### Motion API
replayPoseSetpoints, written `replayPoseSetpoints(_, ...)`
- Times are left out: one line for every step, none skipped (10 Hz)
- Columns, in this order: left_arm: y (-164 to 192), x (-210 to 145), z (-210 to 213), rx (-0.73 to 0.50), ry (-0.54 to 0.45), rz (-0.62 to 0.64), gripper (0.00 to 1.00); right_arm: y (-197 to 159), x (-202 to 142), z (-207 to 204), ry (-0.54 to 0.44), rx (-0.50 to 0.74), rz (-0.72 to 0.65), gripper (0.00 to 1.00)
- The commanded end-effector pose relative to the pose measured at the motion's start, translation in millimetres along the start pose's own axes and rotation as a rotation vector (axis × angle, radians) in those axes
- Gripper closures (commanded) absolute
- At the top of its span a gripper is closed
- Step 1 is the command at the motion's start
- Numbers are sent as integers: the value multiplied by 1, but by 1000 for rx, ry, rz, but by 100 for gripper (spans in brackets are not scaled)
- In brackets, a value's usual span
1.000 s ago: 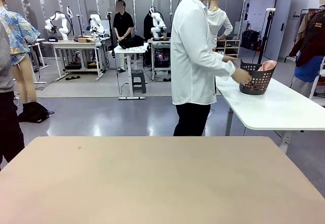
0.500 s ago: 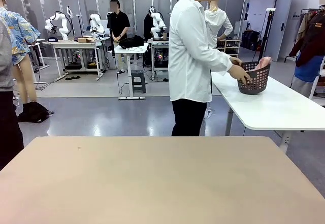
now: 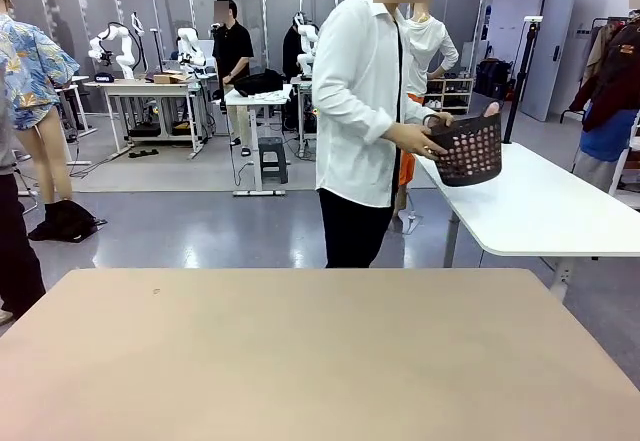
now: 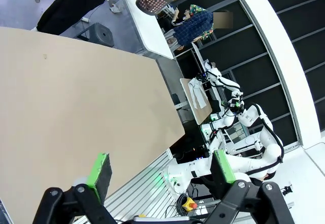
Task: Fold the towel.
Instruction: Grab the top end of the 100 cm Hotel Towel extended by the human.
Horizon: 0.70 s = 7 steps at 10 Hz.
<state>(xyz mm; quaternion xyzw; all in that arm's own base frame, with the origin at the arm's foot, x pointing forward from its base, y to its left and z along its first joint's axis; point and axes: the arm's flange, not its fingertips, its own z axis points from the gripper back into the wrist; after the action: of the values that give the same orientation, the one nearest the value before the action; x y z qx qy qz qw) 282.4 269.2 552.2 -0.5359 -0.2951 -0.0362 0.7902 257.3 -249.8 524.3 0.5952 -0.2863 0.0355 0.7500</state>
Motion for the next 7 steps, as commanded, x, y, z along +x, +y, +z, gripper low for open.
replayPoseSetpoints(1, -1, 0, -24, -10, -21, 0, 1, 3, 1, -3, 8, 23, 0)
replayPoseSetpoints(1, -1, 0, -24, -10, -21, 0, 1, 3, 1, -3, 8, 23, 0)
replayPoseSetpoints(1, -1, 0, -24, -10, -21, 0, 1, 3, 1, -3, 8, 23, 0)
replayPoseSetpoints(1, -1, 0, -24, -10, -21, 0, 1, 3, 1, -3, 8, 23, 0)
replayPoseSetpoints(1, -1, 0, -24, -10, -21, 0, 1, 3, 1, -3, 8, 23, 0)
replayPoseSetpoints(1, -1, 0, -24, -10, -21, 0, 1, 3, 1, -3, 8, 23, 0)
replayPoseSetpoints(1, -1, 0, -24, -10, -21, 0, 1, 3, 1, -3, 8, 23, 0)
